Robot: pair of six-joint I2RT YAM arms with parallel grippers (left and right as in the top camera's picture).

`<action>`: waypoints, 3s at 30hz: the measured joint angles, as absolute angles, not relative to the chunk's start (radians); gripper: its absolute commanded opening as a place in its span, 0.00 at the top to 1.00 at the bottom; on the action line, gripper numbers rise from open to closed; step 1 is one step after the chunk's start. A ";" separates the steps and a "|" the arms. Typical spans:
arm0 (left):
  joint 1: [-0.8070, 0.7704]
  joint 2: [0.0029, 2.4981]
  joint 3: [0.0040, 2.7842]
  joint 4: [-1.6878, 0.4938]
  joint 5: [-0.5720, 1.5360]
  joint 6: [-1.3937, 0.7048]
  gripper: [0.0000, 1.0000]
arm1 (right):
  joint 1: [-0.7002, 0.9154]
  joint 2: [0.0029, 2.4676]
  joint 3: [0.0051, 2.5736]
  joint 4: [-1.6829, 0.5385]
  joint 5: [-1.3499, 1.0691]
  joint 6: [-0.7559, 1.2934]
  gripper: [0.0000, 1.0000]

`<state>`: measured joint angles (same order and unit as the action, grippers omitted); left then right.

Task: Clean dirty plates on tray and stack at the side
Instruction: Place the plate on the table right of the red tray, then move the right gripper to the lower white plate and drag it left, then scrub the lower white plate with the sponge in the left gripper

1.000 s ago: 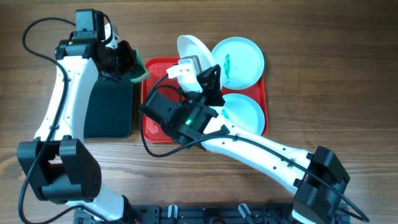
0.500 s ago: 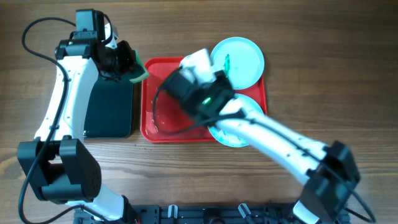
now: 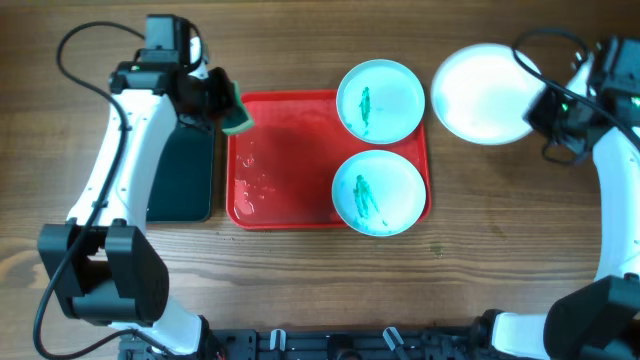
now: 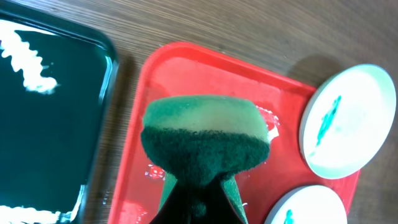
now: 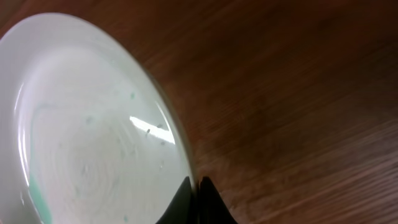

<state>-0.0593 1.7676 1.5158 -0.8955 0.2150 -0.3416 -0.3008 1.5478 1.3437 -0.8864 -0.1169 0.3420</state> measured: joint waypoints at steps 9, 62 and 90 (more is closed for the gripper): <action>-0.125 1.768 1.516 -0.898 0.128 -0.343 0.96 | -0.376 1.554 0.869 -0.410 -0.060 0.370 0.95; -0.125 1.768 1.516 -0.899 0.104 -0.342 0.96 | 0.515 1.689 1.085 -0.474 -0.178 0.508 0.96; -0.216 1.840 1.493 -0.929 0.084 -0.440 0.96 | 0.501 1.941 1.153 -0.310 -0.228 0.713 0.74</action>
<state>-0.2161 1.8404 1.4933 -0.9287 0.0845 -0.4404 0.5014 1.9411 1.1534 -0.3096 -0.2279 0.7128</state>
